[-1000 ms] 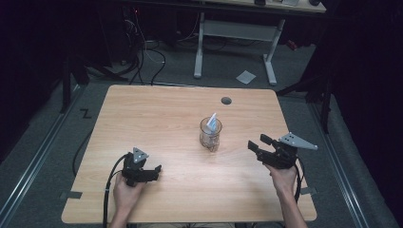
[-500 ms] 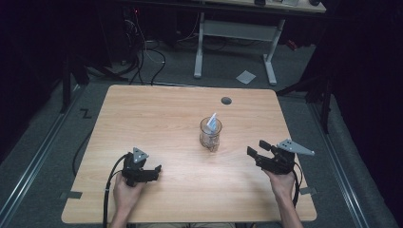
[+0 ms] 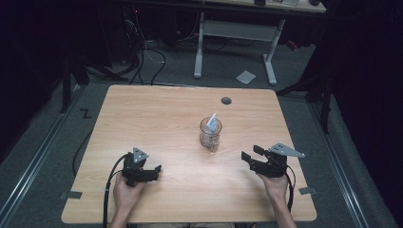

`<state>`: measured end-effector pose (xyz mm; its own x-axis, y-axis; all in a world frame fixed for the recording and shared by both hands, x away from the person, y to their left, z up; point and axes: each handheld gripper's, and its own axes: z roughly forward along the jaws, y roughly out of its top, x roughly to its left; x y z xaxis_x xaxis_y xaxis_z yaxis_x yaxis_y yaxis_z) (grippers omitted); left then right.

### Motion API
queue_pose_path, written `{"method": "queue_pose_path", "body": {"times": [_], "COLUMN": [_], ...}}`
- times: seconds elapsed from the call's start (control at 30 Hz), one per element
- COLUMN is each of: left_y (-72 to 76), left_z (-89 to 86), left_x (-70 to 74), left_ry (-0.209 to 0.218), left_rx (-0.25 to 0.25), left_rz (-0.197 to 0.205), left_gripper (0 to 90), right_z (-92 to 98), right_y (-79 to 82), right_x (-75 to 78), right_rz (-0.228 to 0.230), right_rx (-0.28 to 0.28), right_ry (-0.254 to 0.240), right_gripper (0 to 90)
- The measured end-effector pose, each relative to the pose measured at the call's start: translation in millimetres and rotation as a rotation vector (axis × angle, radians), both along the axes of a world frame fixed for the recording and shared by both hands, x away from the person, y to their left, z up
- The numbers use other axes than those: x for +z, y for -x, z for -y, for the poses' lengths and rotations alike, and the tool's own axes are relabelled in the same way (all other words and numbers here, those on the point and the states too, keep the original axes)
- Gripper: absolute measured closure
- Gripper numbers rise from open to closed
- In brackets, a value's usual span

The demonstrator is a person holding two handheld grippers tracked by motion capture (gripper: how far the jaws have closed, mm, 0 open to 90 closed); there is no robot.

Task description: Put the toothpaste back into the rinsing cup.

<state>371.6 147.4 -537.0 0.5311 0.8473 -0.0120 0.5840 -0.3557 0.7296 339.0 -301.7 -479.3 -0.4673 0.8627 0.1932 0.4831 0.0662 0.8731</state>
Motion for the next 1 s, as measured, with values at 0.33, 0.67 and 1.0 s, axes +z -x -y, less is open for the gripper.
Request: {"method": "queue_pose_path", "body": {"times": [0.33, 0.67, 1.0], "left_y": [0.0, 0.0, 0.0], "left_z": [0.0, 0.0, 0.0], "left_x": [0.0, 0.0, 0.0], "left_ry": [0.000, 0.000, 0.000], "left_rx": [0.000, 0.000, 0.000], "left_rz": [0.000, 0.000, 0.000], "left_gripper": [15.5, 15.5, 15.5], "right_z": [-5.4, -11.8, -18.2], "right_y": [-1.8, -6.1, -10.8], "right_x": [-10.6, -25.1, -37.2], "right_rz": [-0.024, -0.057, -0.091], "right_rx": [0.007, -0.002, -0.005], "right_ry": [0.016, 0.063, 0.092], "right_gripper": [34.2, 34.9, 35.6]}}
